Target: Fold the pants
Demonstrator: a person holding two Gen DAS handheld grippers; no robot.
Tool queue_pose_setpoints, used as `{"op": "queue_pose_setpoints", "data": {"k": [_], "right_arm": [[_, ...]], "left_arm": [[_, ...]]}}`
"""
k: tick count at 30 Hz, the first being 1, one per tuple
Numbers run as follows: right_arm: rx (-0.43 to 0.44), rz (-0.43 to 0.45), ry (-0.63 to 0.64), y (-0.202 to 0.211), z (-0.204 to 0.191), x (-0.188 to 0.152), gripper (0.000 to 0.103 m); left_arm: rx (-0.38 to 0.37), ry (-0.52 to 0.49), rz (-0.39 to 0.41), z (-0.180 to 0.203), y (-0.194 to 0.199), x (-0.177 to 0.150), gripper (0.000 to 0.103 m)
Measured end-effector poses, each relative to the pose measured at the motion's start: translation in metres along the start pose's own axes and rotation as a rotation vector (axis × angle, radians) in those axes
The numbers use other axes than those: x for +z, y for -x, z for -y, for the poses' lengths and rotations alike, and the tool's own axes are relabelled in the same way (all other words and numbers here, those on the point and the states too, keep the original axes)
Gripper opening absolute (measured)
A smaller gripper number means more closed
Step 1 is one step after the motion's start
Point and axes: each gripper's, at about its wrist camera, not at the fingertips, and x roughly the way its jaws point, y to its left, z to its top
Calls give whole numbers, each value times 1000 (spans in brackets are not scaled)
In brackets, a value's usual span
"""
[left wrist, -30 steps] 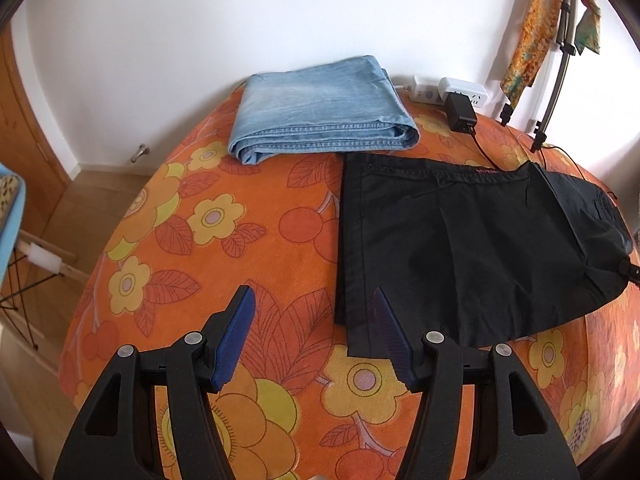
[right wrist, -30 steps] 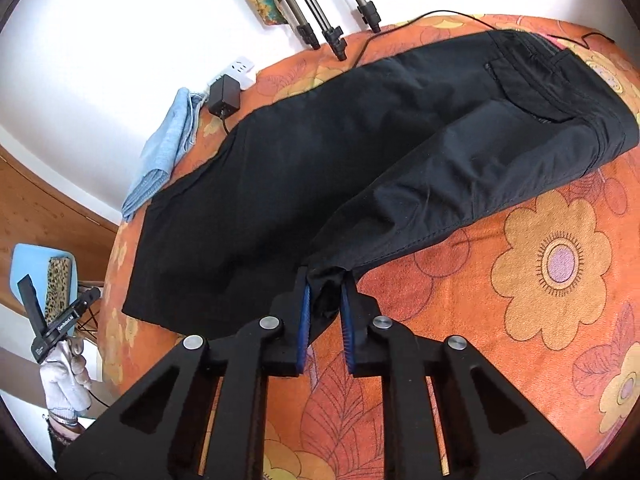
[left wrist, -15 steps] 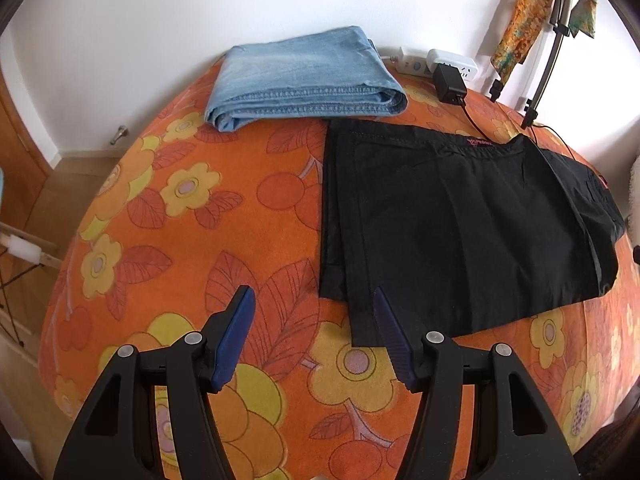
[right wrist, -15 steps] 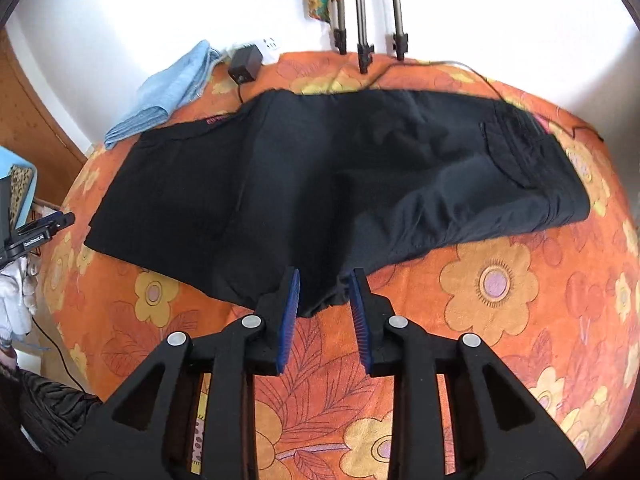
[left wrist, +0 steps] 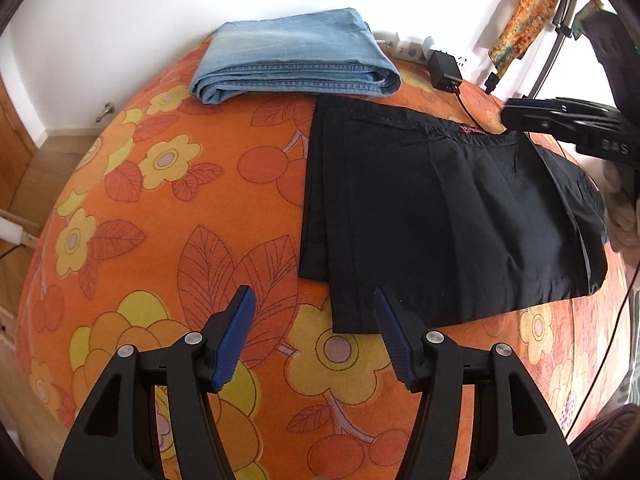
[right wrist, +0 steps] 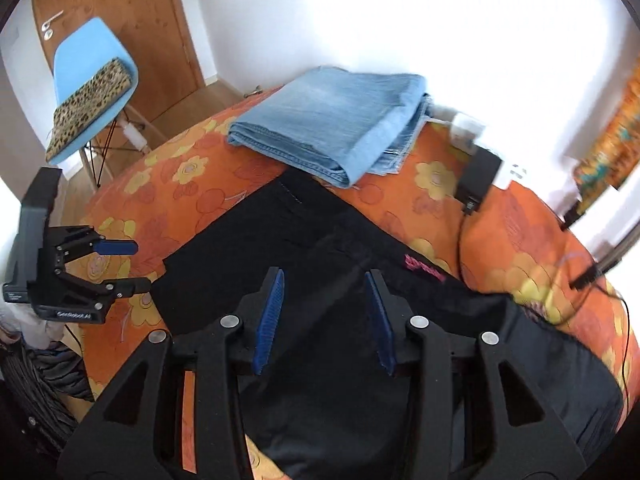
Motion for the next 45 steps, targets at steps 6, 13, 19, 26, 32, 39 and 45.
{"op": "queue_pose_setpoints", "data": {"k": [6, 13, 19, 26, 32, 39, 45], "right_arm": [[25, -79, 67, -67, -9, 25, 43], [39, -116, 135, -109, -22, 45, 43], [41, -135, 178, -131, -28, 59, 43], [65, -143, 204, -146, -40, 60, 38], [25, -124, 232, -140, -46, 55, 9], [-39, -46, 195, -126, -33, 68, 8], [-60, -66, 217, -140, -30, 74, 8]], "left_arm": [[-19, 15, 4, -4, 0, 1, 56], [-49, 16, -4, -3, -2, 2, 49], [-82, 38, -31, -4, -7, 1, 49], [-104, 46, -64, -5, -17, -2, 49], [-105, 47, -64, -1, -18, 0, 41], [-82, 63, -21, -6, -11, 7, 35], [-76, 117, -26, -19, -16, 7, 36]]}}
